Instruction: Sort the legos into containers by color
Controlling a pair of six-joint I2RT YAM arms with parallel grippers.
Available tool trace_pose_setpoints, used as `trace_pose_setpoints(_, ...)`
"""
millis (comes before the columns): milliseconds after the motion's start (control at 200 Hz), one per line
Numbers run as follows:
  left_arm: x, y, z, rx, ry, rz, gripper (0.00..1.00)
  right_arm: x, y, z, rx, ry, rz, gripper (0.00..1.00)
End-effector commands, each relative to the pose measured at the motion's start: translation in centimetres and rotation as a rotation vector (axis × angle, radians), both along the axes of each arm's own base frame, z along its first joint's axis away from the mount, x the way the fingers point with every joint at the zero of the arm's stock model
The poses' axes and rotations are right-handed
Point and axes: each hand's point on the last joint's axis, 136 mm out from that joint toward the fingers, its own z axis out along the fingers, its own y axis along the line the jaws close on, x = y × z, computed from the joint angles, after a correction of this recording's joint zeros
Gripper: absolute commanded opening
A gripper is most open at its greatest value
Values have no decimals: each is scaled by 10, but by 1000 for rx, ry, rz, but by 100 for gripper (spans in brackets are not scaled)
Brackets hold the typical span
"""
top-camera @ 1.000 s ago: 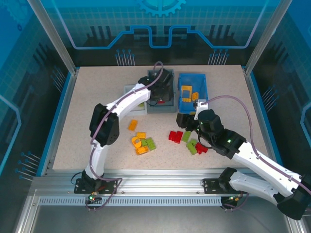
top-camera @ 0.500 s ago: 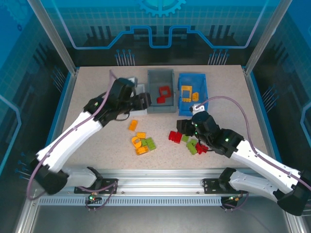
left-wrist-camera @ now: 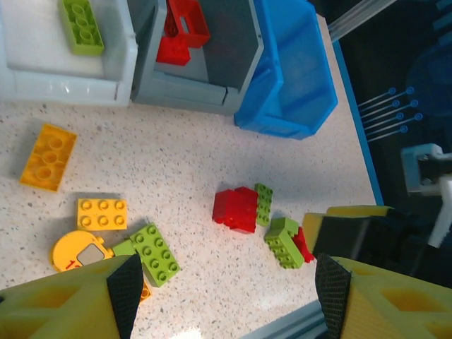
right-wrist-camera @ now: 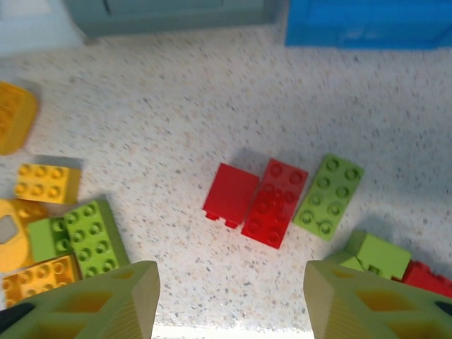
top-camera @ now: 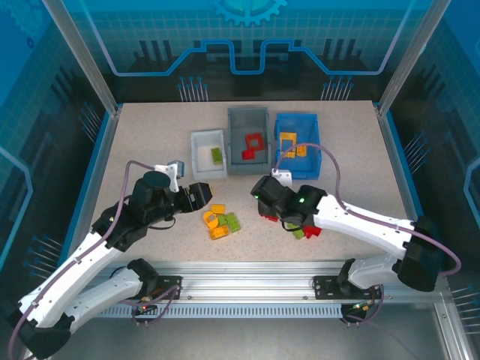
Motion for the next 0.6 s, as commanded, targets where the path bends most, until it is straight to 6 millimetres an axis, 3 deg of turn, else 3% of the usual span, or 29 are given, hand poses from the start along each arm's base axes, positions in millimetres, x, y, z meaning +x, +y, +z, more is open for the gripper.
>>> trace_pose_setpoints(0,-7,-3,11,-42,-21,-25,69,-5,-1,2,6,16,-69,57)
trace_pose_setpoints(280,-27,63,2,84,-8,209,68,-4,58,-2,-4,14,135,62)
trace_pose_setpoints(430,-31,77,0,69,-27,269,68,6,107,-5,19,21,272,72)
trace_pose_setpoints(595,-35,91,1,113,-41,309,68,23,167,-25,57,74,333,81)
